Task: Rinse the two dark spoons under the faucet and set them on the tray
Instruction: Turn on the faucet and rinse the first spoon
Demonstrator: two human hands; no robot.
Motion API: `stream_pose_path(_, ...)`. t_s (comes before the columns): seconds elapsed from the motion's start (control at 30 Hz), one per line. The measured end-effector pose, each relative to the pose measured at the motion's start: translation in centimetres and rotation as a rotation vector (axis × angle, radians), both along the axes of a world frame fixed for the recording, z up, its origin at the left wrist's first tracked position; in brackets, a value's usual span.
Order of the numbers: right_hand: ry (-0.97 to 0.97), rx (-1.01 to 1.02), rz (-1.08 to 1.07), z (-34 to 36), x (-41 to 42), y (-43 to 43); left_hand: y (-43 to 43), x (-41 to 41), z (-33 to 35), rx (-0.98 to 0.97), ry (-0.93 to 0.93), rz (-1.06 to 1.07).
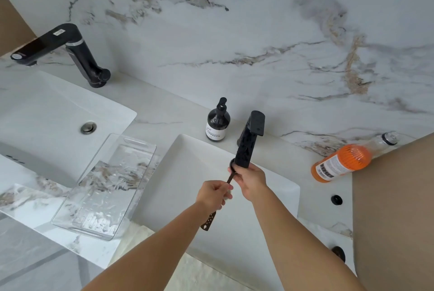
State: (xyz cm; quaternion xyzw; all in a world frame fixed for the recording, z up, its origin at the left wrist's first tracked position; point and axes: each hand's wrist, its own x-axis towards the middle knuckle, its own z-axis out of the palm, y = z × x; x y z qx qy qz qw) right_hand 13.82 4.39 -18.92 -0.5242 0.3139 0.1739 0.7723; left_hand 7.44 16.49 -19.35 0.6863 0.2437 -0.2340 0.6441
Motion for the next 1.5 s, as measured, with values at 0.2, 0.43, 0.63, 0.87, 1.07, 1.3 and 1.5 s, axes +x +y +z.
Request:
stream_pose_path(0.2, 0.019, -0.01, 0.143, 0.1, 1.2, -1.2, 0.2, 0.9, 0.4, 0.011, 0.03, -0.093)
stream_pose_path(0.43, -0.016, -0.204, 0.272, -0.1, 1.4, -1.9, 0.6, 0.8, 0.3, -0.127, 0.054, -0.113)
stream_pose_path(0.63, -0.014, -0.067, 0.39, 0.5, 1.6, -1.9, 1.2, 0.3, 0.0, -0.16, 0.079, -0.099)
stream_pose_path(0.87, -0.051, -0.52, 0.227, -0.1, 1.3, -0.4, 0.5, 1.3, 0.9, -0.145, 0.07, -0.035)
stream_pose_path(1.07, -0.034, -0.315, 0.339, 0.5, 1.2, -0.8, 0.6, 0.7, 0.7, -0.178, 0.092, 0.028)
stream_pose_path(1.3, -0.024, -0.249, 0.514, 2.6, 0.0, -2.8, 1.0, -0.2, 0.2, -0.224, 0.099, 0.001)
stream_pose_path(1.5, -0.489, -1.069, 0.253, 8.1, 0.9, -4.6, 0.5, -0.4, 0.4, -0.256, 0.115, 0.043)
